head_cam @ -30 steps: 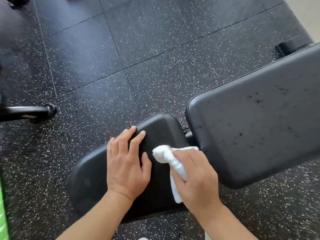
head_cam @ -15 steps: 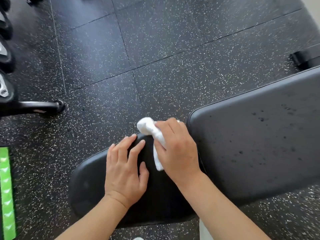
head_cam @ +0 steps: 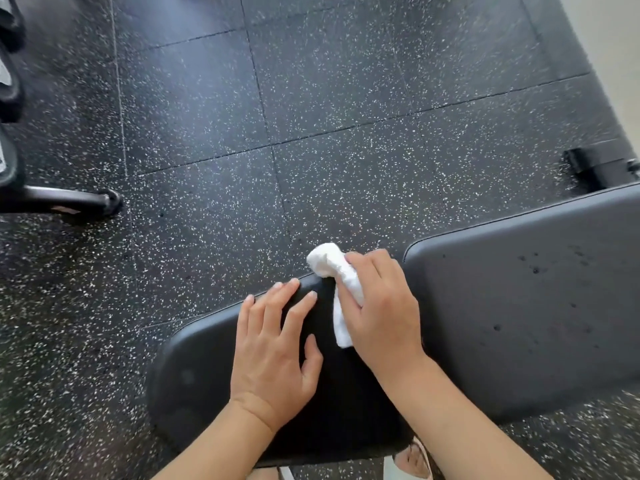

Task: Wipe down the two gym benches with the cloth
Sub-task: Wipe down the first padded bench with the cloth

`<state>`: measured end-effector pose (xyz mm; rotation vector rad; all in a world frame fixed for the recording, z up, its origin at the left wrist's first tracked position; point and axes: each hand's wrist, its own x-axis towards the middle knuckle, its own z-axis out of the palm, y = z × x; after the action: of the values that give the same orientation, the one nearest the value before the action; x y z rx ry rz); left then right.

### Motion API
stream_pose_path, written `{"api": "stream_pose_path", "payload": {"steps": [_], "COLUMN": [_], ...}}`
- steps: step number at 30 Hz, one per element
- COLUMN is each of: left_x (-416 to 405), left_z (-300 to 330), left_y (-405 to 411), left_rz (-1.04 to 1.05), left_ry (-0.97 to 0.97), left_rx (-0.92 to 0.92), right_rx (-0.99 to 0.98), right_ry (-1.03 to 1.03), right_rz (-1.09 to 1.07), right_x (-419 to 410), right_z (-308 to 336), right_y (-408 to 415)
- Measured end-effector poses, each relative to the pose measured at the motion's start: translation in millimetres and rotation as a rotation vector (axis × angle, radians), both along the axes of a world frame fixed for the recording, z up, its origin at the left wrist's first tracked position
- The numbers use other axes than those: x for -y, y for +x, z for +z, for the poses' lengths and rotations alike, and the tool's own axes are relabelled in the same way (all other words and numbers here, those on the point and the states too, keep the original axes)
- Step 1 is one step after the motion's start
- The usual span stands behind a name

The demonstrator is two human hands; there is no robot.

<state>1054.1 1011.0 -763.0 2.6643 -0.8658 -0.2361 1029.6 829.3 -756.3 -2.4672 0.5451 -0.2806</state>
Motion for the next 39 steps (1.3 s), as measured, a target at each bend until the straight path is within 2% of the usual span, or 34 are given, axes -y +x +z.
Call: {"api": "stream_pose_path", "payload": {"steps": [5,8,12,18,23,28,32,36,39], "left_x": [-4,-22,-87,-177,-189,-164,-127,-88,-73], "left_z": [11,17,18,11,14,14,12,9,6], "left_y": [6,9,7,-7,-11,-6,-4,-15,-24], "left_rz": [0.015,-0.024,0.039,0.057,0.133,0.090,0.085,0.178,0.243], "left_ry": [-0.163,-0.169,-0.142,-0.134,-0.106,-0.123,-0.120,-0.084,-0.115], "left_rx": [-0.163,-0.219,-0.156,0.017,-0.020,-0.034,-0.057,-0.086,-0.119], "right_rx": [-0.188,-0.325,-0.429,-0.383,-0.449,-0.462,-0.463,-0.466,-0.549], "right_ry": [-0.131,-0.218,-0.236,-0.126,-0.113,-0.077,-0.129,-0.144,0.043], "right_rz": [-0.006,0.041,0.261,0.489,0.600,0.616,0.536,0.460,0.351], "right_x": [-11,-19,-65,-189,-227,-183,-105,-14,46], "right_z": [6,10,15,18,11,6,5,11,11], "right_y": [47,61,81,100,113,112,105,90,84]}}
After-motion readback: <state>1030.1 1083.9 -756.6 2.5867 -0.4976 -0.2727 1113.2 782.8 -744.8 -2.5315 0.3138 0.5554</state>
